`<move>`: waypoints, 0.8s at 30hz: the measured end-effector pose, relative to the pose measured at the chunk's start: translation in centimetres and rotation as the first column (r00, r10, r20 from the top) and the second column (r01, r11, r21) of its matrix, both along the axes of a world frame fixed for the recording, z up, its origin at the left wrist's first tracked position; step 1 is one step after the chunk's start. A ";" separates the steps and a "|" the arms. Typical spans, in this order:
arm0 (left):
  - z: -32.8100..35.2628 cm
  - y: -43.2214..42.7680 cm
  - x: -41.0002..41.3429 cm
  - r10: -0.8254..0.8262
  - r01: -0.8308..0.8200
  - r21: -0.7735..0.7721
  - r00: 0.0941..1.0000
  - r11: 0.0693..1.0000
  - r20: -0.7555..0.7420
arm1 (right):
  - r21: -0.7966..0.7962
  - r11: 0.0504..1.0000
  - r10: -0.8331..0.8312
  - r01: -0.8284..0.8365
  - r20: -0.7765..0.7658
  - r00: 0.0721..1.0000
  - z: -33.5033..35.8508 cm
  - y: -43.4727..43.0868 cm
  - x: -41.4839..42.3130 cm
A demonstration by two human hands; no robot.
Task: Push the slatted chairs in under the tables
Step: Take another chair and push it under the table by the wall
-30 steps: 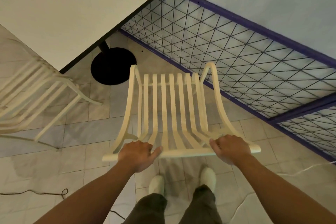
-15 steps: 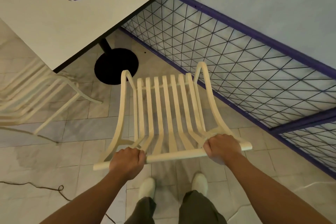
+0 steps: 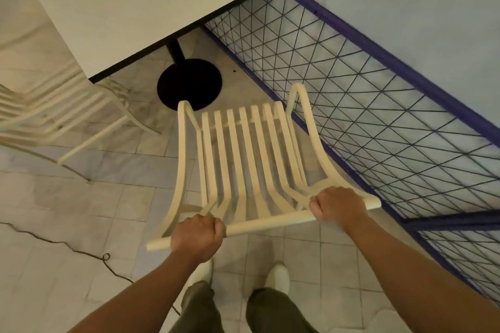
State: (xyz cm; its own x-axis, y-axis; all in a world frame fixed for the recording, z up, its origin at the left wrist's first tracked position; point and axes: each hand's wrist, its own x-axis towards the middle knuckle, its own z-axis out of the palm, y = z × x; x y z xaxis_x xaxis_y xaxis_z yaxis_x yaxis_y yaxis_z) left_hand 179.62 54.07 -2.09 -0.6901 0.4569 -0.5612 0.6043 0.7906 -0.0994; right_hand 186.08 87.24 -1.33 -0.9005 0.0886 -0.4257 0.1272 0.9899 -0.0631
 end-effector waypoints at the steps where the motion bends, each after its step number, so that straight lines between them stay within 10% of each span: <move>1: 0.2 0.3 0.0 0.018 -0.018 -0.006 1.000 1.000 -0.001 | -0.005 1.000 0.005 -0.005 -0.001 1.000 0.0 0.4 -0.3; 9: 1.0 2.7 -1.2 0.333 -0.338 0.129 0.941 0.932 0.057 | 0.043 0.997 0.059 -0.058 -0.015 0.998 -0.4 2.0 -2.6; 18: 1.4 2.1 -1.8 -0.056 0.043 0.146 0.995 0.988 0.085 | 0.079 0.994 0.069 -0.074 0.073 0.995 0.3 1.7 -3.4; 24: -1.0 1.4 -3.0 0.236 -0.317 0.184 0.903 0.931 0.358 | -0.070 0.994 -0.069 0.082 0.171 0.983 0.0 2.0 -2.9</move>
State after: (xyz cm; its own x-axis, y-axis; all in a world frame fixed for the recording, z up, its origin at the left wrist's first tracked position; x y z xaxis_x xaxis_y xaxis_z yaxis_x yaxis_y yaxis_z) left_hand 176.59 55.43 -3.13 -0.6051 0.4191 -0.6769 0.3243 0.9063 0.2711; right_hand 183.21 89.23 -1.37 -0.8073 0.1145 -0.5789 0.2161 0.9702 -0.1095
